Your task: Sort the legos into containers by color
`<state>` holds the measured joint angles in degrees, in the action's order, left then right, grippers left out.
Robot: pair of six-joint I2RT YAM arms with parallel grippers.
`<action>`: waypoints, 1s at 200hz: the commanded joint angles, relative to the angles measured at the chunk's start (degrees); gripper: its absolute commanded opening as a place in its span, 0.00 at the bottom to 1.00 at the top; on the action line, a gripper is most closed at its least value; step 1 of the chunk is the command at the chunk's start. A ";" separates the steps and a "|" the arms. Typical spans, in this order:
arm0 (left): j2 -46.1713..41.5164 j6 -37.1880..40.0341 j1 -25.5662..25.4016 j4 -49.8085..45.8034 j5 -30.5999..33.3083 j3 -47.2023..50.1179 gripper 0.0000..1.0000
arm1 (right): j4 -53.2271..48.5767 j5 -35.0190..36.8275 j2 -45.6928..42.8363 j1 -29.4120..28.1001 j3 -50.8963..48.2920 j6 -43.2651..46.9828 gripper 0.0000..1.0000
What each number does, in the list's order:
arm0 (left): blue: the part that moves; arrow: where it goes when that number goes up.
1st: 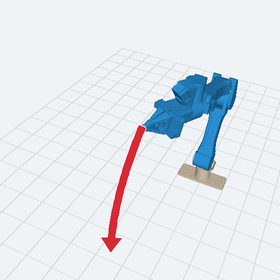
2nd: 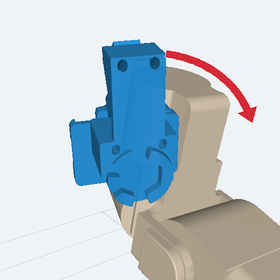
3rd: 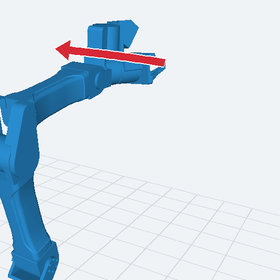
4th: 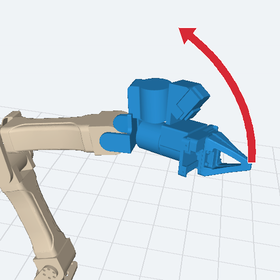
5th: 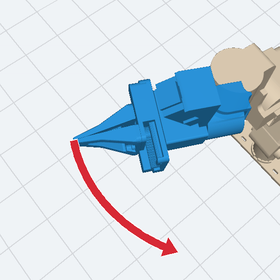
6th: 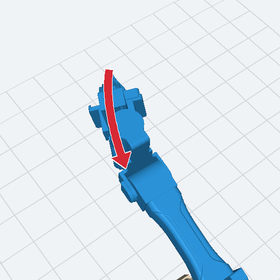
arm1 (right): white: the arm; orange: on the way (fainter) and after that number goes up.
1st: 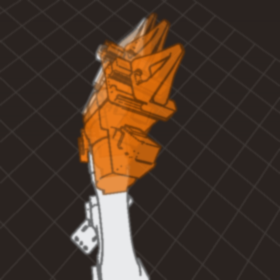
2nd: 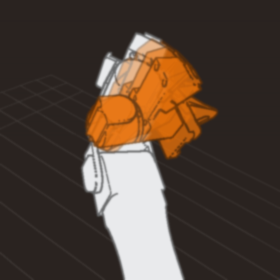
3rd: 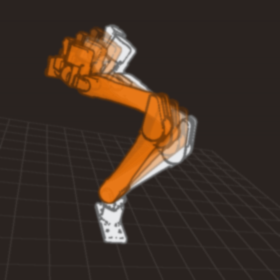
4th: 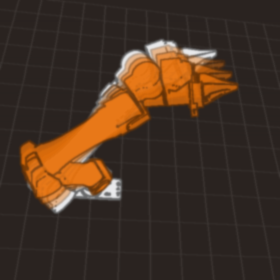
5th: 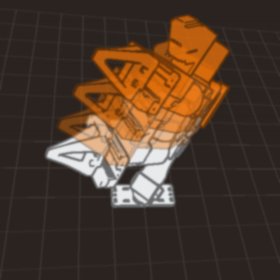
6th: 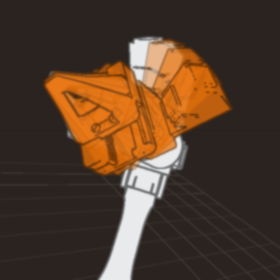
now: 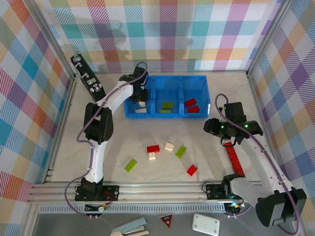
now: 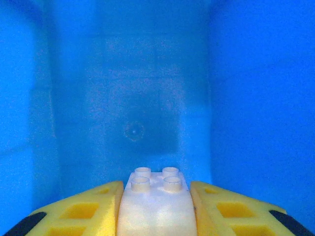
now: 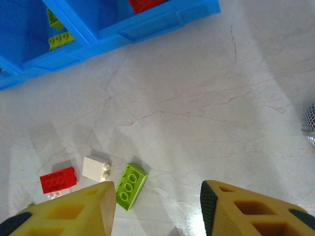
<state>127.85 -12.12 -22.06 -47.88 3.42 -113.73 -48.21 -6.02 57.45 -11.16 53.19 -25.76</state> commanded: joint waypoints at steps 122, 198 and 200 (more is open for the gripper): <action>-3.10 1.15 0.71 -2.91 -1.78 -3.70 0.51 | 0.20 -6.29 -0.36 0.26 -4.39 -2.36 0.51; -17.53 3.68 0.73 -4.94 -1.46 5.96 0.51 | 0.32 -6.01 3.07 -4.15 -6.03 -4.16 0.53; -17.94 3.68 0.71 -4.94 -1.48 6.19 0.51 | 0.31 -5.80 3.05 -4.40 -6.13 -4.29 0.53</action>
<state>115.31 -10.17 -21.80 -49.95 2.42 -110.39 -48.31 -11.62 60.12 -13.30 47.77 -28.29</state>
